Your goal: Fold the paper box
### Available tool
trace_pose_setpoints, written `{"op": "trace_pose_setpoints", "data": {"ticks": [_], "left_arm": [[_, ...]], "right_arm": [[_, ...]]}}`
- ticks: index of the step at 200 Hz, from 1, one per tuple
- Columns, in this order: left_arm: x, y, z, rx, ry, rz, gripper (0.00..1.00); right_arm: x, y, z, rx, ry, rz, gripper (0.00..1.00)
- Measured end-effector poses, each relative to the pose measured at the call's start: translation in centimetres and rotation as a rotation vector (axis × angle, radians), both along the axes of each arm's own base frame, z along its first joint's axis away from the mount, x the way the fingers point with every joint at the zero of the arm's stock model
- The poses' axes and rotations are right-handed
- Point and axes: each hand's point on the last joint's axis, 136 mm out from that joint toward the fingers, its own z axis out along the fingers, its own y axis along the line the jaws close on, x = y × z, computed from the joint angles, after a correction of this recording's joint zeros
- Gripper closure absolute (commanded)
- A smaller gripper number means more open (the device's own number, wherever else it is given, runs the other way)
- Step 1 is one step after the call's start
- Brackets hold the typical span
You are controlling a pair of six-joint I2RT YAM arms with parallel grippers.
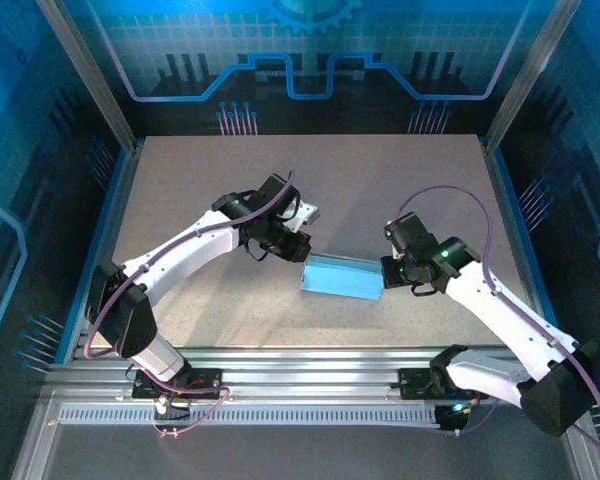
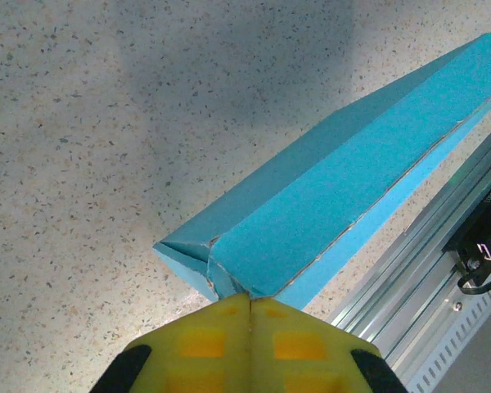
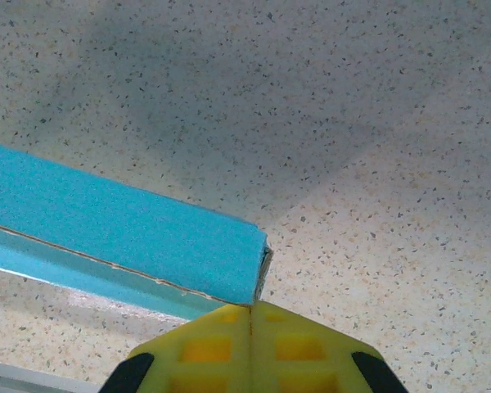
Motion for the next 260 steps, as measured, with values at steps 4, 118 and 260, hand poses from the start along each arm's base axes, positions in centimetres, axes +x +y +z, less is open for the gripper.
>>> {"op": "trace_pose_setpoints", "data": {"ticks": [4, 118, 260], "left_arm": [[0.0, 0.0, 0.0, 0.001, 0.001, 0.000, 1.00], [-0.5, 0.0, 0.4, 0.001, 0.066, 0.036, 1.00], [-1.7, -0.1, -1.8, -0.045, 0.018, 0.056, 0.98]], "right_arm": [[0.0, 0.0, 0.0, -0.004, -0.004, -0.002, 0.96], [-0.1, 0.1, 0.0, -0.144, -0.108, -0.006, 0.96], [-0.7, 0.3, 0.8, -0.093, -0.156, -0.008, 0.95]]}}
